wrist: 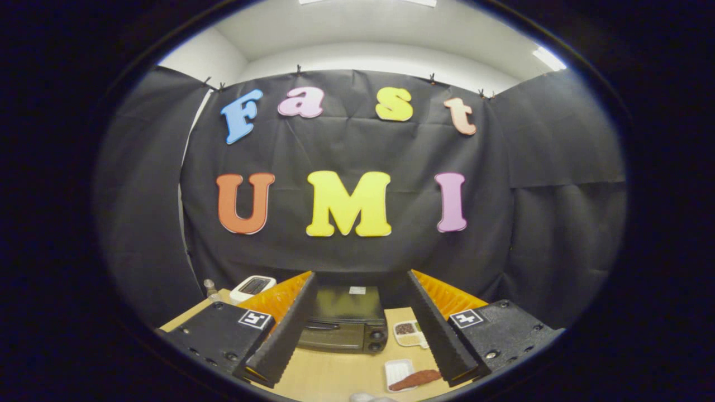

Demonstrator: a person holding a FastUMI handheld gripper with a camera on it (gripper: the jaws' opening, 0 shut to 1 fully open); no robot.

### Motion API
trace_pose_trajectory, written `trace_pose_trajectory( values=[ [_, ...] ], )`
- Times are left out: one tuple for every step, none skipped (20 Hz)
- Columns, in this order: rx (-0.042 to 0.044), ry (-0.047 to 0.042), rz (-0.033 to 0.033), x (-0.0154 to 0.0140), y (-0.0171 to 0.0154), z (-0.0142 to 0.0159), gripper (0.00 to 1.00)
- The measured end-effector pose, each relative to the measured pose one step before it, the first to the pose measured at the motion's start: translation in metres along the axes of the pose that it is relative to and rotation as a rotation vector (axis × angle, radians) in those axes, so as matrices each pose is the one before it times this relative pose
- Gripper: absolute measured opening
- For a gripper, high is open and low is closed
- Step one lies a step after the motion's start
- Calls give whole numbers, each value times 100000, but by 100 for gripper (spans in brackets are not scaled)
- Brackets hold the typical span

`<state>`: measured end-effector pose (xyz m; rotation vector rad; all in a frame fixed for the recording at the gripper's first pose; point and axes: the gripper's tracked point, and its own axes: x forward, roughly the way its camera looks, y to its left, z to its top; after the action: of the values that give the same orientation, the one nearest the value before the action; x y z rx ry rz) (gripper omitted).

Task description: Open the toaster oven, put the food inside, and close the toaster oven door.

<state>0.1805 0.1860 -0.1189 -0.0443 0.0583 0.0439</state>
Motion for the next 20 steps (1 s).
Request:
trace_pose_trajectory(
  values=[
    [699, 1153, 322, 1609, 1237, -1402, 100],
    [490, 1045, 411, 1444, 981, -1556, 100],
    [304, 1356, 374, 1670, 1023, -1499, 100],
    [365, 1492, 353, 1630, 826, -1527, 100],
    [451, 2367, 498, 1676, 780, -1727, 100],
    [991, 2704, -37, 1517, 560, -1613, 100],
    [733, 1615, -325, 1554, 445, -1295, 100],
    [273, 1877, -650, 1396, 366, -1283, 100],
    [-59, 1774, -311, 1408, 394, -1057, 100],
    [-164, 1181, 173, 1315, 477, -1010, 100],
    [-367, 2154, -539, 1046, 321, -948, 100],
    [-875, 1886, -668, 895, 174, -913, 100],
    [-618, 1561, -576, 603, 148, -689, 100],
    [45, 2564, 299, 337, 339, -928, 100],
    [154, 2225, 413, 225, 254, -745, 100],
    [-606, -3702, -966, -121, -63, 765, 100],
    [-2445, 894, -642, -158, 20, -218, 100],
    [-426, -1462, -344, 87, 25, -156, 100],
    [193, 1033, 19, -147, 39, -168, 100],
    [768, 143, 91, -99, -155, -77, 100]
  ],
)
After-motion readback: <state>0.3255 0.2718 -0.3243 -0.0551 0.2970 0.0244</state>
